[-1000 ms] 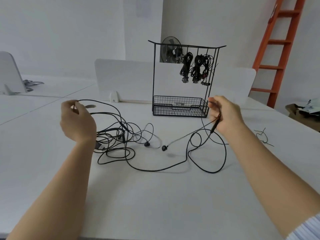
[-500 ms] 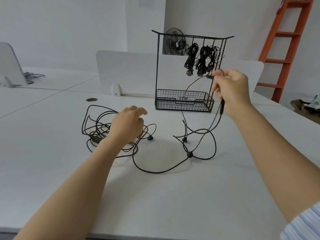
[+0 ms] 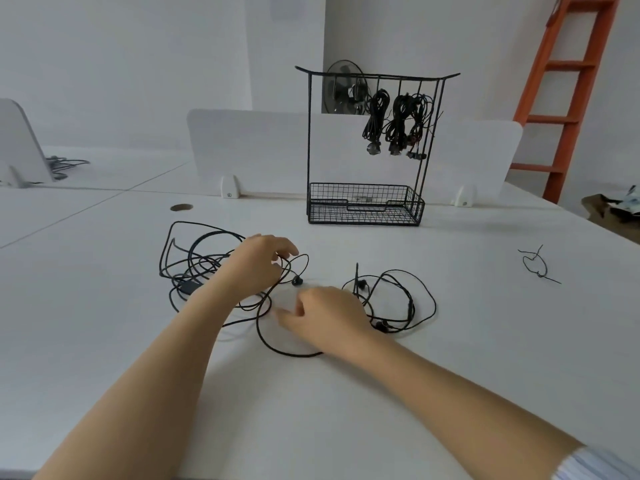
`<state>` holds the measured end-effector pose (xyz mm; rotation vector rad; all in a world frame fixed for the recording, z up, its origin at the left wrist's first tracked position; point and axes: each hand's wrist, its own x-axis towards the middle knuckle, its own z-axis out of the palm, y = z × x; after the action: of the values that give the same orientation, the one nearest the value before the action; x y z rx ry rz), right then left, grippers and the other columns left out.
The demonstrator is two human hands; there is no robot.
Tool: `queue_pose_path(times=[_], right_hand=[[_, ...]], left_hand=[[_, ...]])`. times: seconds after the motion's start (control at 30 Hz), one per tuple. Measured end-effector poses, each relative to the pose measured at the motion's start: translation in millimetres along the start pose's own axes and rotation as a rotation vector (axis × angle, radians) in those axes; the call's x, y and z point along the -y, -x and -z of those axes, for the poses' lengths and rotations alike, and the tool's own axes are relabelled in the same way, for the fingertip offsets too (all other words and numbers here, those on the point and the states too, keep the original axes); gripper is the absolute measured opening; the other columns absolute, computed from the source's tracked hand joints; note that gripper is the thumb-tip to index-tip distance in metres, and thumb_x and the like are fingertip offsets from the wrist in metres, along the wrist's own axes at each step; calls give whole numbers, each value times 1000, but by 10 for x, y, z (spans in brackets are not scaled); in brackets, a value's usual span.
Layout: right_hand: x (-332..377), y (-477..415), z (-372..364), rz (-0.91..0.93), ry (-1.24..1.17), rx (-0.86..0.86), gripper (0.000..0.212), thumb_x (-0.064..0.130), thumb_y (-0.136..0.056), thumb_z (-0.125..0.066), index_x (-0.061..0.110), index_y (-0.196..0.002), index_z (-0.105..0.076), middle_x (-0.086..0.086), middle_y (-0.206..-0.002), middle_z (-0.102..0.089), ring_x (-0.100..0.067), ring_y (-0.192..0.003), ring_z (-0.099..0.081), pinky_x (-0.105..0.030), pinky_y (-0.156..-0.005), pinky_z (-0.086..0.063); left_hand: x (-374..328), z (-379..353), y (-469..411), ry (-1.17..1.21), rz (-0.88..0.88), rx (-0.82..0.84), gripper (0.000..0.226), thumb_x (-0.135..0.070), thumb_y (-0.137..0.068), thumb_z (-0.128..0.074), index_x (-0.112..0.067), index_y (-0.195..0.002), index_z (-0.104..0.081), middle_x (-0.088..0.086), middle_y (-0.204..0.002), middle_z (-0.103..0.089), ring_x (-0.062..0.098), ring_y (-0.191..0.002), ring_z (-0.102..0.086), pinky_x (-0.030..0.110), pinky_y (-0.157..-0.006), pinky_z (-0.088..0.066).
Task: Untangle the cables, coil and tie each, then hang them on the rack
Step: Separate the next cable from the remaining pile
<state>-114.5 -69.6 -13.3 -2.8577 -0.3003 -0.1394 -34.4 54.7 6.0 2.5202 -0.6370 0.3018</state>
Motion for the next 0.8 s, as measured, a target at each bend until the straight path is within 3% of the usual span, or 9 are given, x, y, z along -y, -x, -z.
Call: queue_pose_path(times=[0.07,0.13,0.2,0.3,0.37,0.43,0.5,0.63,0.8], right_hand=[[-117,-56,-8,-35,-137,-2,27,33,-89,-50,9,-87,-62,-10,-92,-65,-28,-92,-58,-29,-68,-36],[-214,-89,13,-88,-384,12,24,26,-91,-47,10,-79,-61,-9,-79,-62,-29,-85,-60,-30,-68,-40],[-220,-79,85,-127,-716,-2,38,31,-96,-39,8,-80,-64,-3,-68,-60,-21,-69,-58,-31,-70,-45],[-196,-21,204,-124,-1003,72,61,48,-96,-25,2,-89,-64,-3,-68,-61,-14,-61,-56,-23,-60,-43],[-145,42,237,-68,-1020,173,63,54,-94,-24,4,-89,-62,-4,-70,-62,-15,-62,-57,-24,-61,-44],[-87,105,233,0,-1005,260,58,53,-94,-28,7,-85,-62,-4,-69,-62,-15,-60,-57,-25,-61,-44],[-55,165,237,40,-1069,306,49,49,-95,-32,12,-79,-61,-4,-67,-62,-15,-58,-57,-24,-59,-43],[-48,244,246,70,-1150,389,29,36,-95,-45,17,-78,-58,-1,-61,-58,-12,-50,-55,-21,-55,-44],[39,304,186,25,-884,413,25,36,-90,-56,18,-74,-48,2,-59,-47,-7,-47,-42,-16,-46,-35]], left_hand=[[16,-24,-9,-78,-39,-37,35,3,-82,-54,-15,-108,-68,3,-101,-67,16,-97,-41,26,-86,-36],[15,-13,-1,-185,-81,-166,23,-2,-82,-60,-16,-94,-74,4,-87,-68,24,-96,-44,32,-83,-35],[49,-4,-13,-299,-178,-332,18,1,-76,-64,-14,-72,-74,4,-62,-63,27,-76,-51,31,-70,-32],[-26,30,24,-437,-292,-446,14,-1,-63,-61,-10,-52,-61,-2,-40,-39,20,-43,-32,16,-48,-17],[-151,30,36,-470,-234,-400,22,5,-60,-57,-12,-50,-46,-6,-43,-26,20,-42,-25,14,-46,-8],[-197,-16,51,-589,-117,-283,27,4,-70,-51,-16,-60,-35,-7,-53,-30,23,-54,-36,22,-45,-14],[-215,-19,34,-649,29,-171,19,-2,-80,-43,-18,-70,-39,-3,-64,-40,25,-67,-43,27,-49,-21],[-213,-14,40,-668,100,-170,16,-4,-85,-42,-16,-74,-44,-1,-59,-35,27,-66,-42,27,-45,-17],[-220,-39,60,-611,122,-191,19,-2,-84,-42,-14,-69,-42,0,-56,-35,27,-63,-40,27,-45,-15]])
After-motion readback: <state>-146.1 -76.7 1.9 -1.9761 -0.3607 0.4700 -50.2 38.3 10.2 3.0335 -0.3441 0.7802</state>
